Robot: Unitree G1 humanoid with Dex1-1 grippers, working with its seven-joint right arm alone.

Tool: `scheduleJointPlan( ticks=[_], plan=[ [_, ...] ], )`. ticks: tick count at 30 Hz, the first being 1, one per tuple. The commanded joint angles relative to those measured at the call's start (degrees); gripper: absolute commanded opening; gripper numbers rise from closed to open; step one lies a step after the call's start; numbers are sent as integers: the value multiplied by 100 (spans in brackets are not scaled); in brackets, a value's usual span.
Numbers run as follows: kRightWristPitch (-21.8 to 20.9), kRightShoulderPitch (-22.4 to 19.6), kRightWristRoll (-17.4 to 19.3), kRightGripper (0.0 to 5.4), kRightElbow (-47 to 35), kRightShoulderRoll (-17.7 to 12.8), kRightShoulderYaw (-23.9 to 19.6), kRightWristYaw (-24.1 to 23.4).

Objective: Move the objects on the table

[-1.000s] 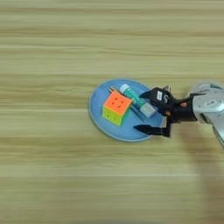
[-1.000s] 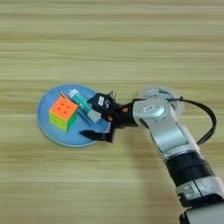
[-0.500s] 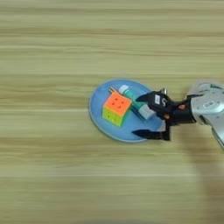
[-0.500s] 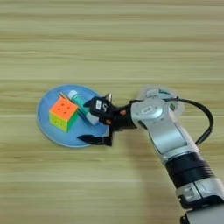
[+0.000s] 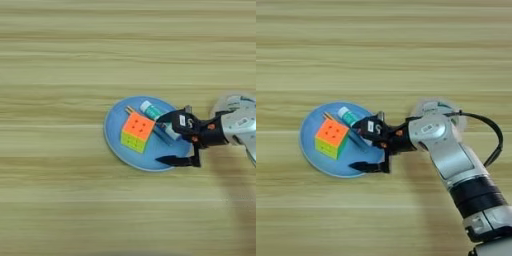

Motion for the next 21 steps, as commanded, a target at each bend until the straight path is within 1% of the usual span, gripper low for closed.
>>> scheduleJointPlan(
  ticks=[1,5,11,21],
  plan=[
    [-270,-180,18,537,-172,-327,-136,22],
    [-358,-191,54,537,-106,-372,-145,137],
    [-489,-35,186,537,-259,-469,-139,430],
    [-499,119,407,537,-539,-610,-244,805]
  ],
)
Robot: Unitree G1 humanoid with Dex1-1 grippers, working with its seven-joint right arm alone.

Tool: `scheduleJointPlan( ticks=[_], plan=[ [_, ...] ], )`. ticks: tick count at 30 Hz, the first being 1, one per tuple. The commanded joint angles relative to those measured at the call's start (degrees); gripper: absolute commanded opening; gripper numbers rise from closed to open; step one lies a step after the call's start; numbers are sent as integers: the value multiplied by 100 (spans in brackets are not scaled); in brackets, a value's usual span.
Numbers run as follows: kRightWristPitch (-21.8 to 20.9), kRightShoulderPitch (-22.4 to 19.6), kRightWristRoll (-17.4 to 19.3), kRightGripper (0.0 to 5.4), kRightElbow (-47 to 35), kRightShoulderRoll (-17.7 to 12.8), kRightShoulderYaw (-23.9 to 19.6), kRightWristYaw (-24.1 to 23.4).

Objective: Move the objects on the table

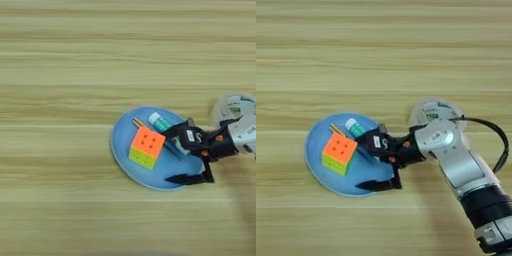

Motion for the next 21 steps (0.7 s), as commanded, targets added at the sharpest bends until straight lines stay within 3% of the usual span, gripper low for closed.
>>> scheduleJointPlan(
  ticks=[1,13,21],
  plan=[
    [-121,-215,171,537,-290,-293,-249,-54],
    [-110,-132,274,537,-418,-387,-312,100],
    [-141,-215,205,537,-298,-290,-372,-101]
  ],
)
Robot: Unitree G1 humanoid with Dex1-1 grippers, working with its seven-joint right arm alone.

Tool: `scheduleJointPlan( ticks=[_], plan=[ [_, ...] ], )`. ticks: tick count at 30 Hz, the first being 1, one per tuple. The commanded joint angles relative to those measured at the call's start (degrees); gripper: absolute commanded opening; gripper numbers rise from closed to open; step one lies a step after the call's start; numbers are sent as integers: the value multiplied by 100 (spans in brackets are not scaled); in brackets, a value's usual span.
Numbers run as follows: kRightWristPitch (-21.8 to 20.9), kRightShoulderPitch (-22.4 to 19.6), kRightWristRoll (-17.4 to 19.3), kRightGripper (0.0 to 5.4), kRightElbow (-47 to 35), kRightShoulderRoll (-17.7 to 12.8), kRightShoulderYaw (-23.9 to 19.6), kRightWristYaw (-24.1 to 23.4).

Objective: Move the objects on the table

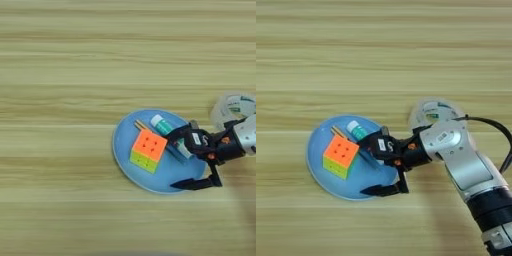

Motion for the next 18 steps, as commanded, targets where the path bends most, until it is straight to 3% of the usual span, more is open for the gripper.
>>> scheduleJointPlan(
  ticks=[1,7,14,18],
  plan=[
    [-122,-364,56,537,-68,-110,-291,-378],
    [-35,-678,52,537,151,142,-450,-878],
    [351,-758,450,537,-76,316,-670,-960],
    [479,-640,585,537,-241,246,-718,-848]
  ],
)
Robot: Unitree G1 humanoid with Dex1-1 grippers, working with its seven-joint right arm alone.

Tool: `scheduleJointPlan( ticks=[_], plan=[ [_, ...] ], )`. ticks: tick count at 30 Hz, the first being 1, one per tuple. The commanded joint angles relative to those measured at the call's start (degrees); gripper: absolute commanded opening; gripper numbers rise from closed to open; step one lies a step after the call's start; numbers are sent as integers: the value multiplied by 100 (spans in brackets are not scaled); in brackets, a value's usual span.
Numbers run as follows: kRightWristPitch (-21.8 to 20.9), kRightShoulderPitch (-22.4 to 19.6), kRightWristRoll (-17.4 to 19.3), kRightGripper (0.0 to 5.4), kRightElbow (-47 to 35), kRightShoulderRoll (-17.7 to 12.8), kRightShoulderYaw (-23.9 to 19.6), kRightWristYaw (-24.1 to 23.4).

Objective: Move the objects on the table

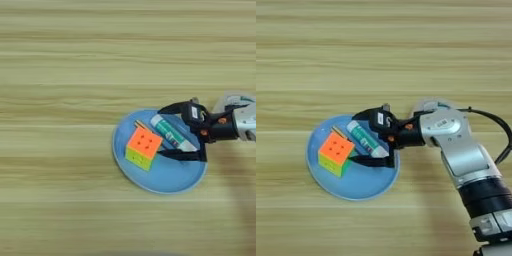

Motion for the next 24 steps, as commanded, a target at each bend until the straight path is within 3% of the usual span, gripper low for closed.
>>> scheduleJointPlan(
  ticks=[1,11,15,19,24],
  plan=[
    [23,-269,196,537,-320,-232,-258,-106],
    [332,-65,600,537,-527,-497,-487,317],
    [438,-14,619,537,-542,-479,-526,251],
    [801,118,781,537,-714,-350,-570,135],
    [1057,292,768,537,-818,-165,-533,-227]
  ],
)
